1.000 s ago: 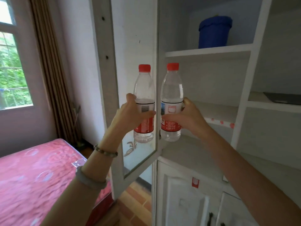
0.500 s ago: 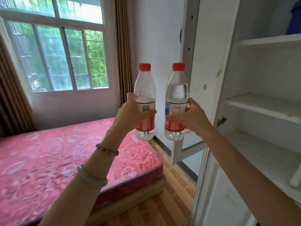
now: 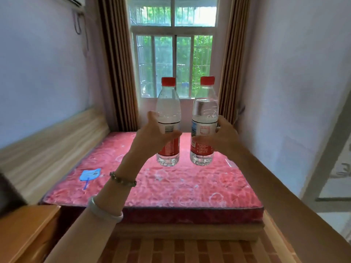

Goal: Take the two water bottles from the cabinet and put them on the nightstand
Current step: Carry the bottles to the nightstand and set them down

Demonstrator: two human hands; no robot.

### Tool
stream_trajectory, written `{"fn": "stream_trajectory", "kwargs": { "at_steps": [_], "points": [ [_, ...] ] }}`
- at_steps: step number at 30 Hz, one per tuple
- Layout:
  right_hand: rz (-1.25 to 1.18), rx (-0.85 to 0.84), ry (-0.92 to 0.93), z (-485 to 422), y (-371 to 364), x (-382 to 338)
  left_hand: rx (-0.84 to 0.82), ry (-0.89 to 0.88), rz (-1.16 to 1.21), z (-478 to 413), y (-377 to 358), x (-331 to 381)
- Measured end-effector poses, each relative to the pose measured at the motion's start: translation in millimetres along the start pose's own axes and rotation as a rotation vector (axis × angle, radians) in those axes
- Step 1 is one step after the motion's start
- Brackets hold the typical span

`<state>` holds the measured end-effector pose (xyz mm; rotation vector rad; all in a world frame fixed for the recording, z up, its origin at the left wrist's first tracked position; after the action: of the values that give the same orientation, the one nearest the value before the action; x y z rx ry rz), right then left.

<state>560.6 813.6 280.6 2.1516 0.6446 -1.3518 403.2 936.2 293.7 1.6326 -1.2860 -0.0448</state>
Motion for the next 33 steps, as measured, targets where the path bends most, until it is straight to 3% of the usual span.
{"fn": "stream_trajectory", "kwargs": {
  "at_steps": [18, 33],
  "points": [
    [-0.213, -0.582, 0.131, -118, -252, 27, 0.364, 0.495, -0.296, -25, 63, -184],
    [-0.329, -0.964, 0.167, -122, -461, 41, 0.533, 0.791, -0.513, 1, 115, -326]
  ]
}}
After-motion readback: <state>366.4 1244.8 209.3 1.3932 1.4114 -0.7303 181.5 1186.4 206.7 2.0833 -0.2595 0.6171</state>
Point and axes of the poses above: each hand's wrist, its own z-axis away from the middle knuckle, its own y-axis out of the back of the hand, x = y × z, the point moved 3 cm from there along -z, towards the middle knuckle, and after that the axes turned 13 degrees about -z, right-handed, at the moved point
